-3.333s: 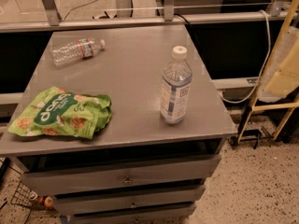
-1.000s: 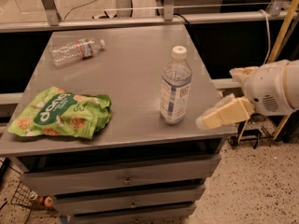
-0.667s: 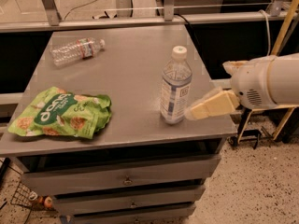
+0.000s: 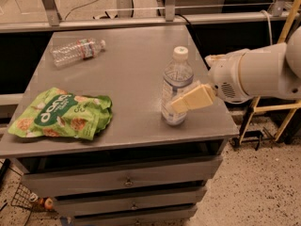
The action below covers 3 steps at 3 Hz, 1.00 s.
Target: Move blue plastic bottle near water bottle
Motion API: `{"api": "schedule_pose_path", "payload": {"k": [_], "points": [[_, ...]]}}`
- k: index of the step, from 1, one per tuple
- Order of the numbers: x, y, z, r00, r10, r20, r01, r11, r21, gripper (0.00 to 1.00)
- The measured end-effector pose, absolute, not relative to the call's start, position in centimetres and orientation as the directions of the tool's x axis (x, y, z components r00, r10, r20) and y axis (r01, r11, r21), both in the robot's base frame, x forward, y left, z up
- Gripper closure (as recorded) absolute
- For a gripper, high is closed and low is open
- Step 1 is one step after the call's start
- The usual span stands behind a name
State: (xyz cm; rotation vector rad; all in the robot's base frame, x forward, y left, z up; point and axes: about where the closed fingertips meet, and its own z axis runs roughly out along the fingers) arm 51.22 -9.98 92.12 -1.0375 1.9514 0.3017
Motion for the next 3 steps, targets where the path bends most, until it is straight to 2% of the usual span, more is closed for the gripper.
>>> {"api": "schedule_pose_path", "payload": {"k": [1, 2, 3], "points": [[51.74, -8.70, 92.63, -0.249, -0.548, -0.798, -0.772, 0.610, -0.178, 0.00], [52.01, -7.99, 92.92, -0.245, -0.551, -0.798, -0.779, 0.602, -0.176, 0.17], [52.22, -7.72, 93.32, -0.239, -0.545, -0.804, -0.783, 0.598, -0.173, 0.41]]}}
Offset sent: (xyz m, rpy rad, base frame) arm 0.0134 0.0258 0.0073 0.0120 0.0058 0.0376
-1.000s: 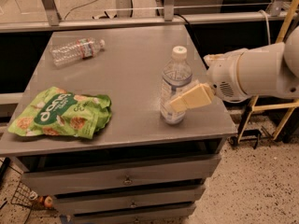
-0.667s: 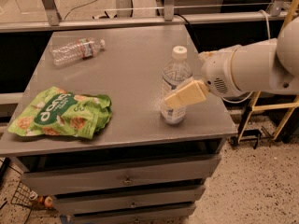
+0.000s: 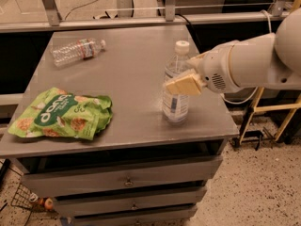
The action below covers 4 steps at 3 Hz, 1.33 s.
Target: Move blue plastic bottle near water bottle
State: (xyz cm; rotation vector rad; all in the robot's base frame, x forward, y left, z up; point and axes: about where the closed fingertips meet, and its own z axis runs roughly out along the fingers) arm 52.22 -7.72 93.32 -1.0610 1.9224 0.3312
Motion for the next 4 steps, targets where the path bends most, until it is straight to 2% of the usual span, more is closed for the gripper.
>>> {"api": "schedule_pose_path", "payload": {"k": [2, 3, 4], "points": [[54.7, -9.8, 95.4, -0.183, -0.541, -0.821, -0.759, 0.609, -0.232, 0.87], [54.7, -9.7, 95.9, -0.176, -0.542, -0.822, -0.757, 0.608, -0.239, 1.00], [55.8, -8.2, 96.5, -0.140, -0.523, -0.841, -0.764, 0.598, -0.245, 1.00]]}}
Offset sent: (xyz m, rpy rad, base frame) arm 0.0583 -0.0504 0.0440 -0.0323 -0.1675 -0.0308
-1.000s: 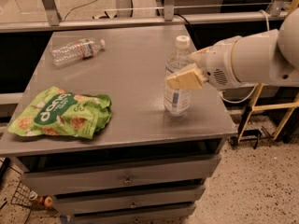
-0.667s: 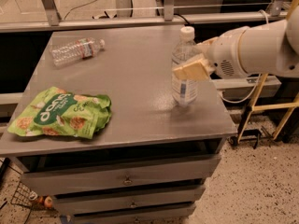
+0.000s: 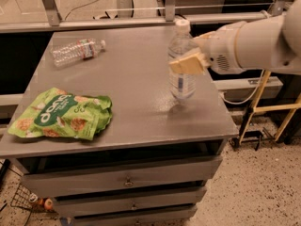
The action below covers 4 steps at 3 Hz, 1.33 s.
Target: Move blue plastic bottle near water bottle
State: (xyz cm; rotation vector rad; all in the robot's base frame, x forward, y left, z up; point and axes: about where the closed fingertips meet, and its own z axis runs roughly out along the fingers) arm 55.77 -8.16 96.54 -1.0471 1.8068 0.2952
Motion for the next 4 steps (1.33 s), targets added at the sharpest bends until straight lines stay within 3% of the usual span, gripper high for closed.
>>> {"api": "schedule_pose_path", "payload": {"k": [1, 4], "points": [[59.0, -5.6, 97.3, -0.064, -0.483, -0.873, -0.791, 0.558, -0.251, 1.00], [70.5, 8.1, 94.3, 0.076, -0.469, -0.880, -0.900, 0.347, -0.263, 1.00]]}}
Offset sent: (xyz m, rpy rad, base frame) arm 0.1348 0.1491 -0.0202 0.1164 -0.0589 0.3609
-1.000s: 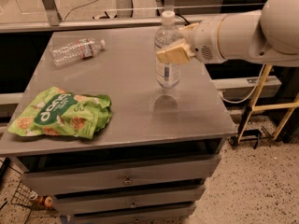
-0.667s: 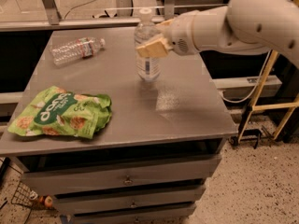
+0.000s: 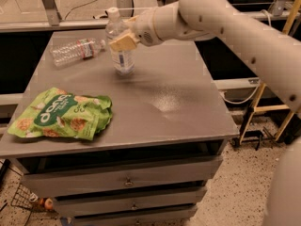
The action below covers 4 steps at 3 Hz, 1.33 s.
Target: Move blue plastic bottle near water bottle
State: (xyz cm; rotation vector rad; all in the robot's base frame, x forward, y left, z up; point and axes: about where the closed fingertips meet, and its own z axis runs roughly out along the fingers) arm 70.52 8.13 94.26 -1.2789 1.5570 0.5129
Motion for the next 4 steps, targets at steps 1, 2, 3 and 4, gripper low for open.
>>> {"api": "schedule_pose_path", "payload": {"k": [1, 2, 3, 4], "points": [[73.8, 10.9, 94.1, 0.087, -0.469, -0.879, -0.904, 0.333, -0.267, 1.00], [76.3, 12.6, 94.1, 0.078, -0.456, -0.886, -0.906, 0.339, -0.254, 1.00], [78.5, 13.7, 93.4, 0.046, -0.440, -0.897, -0.905, 0.361, -0.223, 1.00], [79.2, 13.6, 92.8, 0.028, -0.437, -0.899, -0.904, 0.372, -0.209, 1.00]]}}
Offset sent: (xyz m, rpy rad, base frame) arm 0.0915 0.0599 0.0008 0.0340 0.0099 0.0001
